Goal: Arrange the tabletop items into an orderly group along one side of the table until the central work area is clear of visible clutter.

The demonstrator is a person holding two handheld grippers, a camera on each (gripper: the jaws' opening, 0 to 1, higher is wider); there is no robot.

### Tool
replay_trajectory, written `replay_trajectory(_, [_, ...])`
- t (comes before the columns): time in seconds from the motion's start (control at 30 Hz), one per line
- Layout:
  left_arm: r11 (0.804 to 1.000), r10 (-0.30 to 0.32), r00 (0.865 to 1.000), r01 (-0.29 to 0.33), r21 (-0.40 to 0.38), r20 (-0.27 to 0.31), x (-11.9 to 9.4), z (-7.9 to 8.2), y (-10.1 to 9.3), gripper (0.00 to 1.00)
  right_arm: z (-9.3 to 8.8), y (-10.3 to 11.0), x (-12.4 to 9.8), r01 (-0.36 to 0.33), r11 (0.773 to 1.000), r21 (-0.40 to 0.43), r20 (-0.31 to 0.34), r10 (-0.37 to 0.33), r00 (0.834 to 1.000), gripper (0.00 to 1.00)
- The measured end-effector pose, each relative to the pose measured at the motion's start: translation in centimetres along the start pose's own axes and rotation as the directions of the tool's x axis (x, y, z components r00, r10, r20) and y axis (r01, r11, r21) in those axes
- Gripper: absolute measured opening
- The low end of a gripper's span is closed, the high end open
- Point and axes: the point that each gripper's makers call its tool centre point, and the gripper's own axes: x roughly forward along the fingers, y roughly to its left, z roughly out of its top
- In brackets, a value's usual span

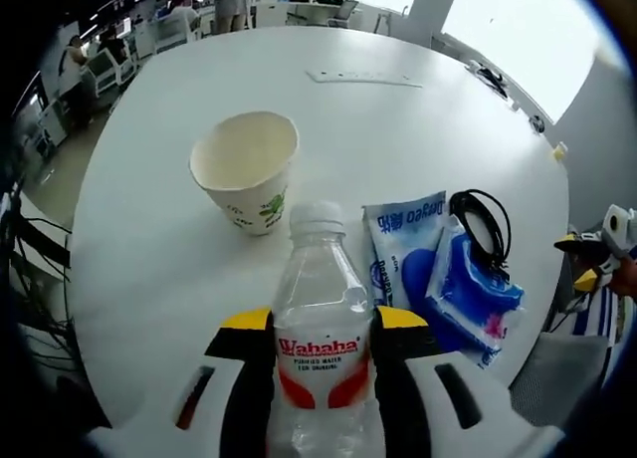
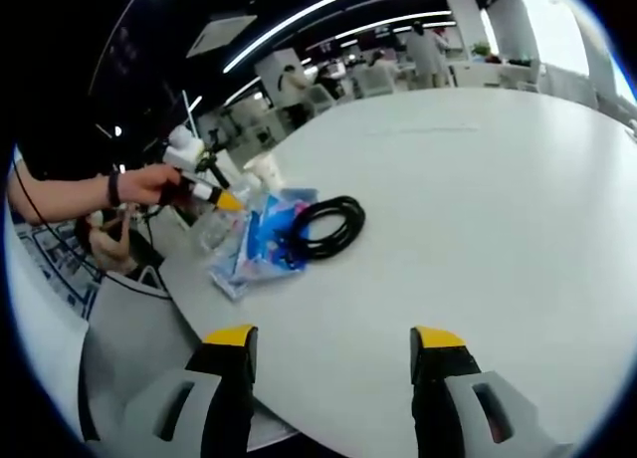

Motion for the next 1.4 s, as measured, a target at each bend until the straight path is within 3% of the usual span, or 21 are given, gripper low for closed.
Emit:
replay_trajectory(0.63, [0.999,0.031,0.997,-0.029,-0.027,0.072,-2.9,-0.4,0.9,0.37,0.5,0.9,0.7,-0.025,0.999,-0.027,-0.003,0.025,1.0,0.63])
replay_trajectory(1.4, [0.994,0.083,0.981,-0.07,-0.078,0.175,-6.2,-1.9,1.7,0.37,1.2,2.6,1.8,-0.069,0.995,-0.075,-0.02,0.067,0.998,0.63])
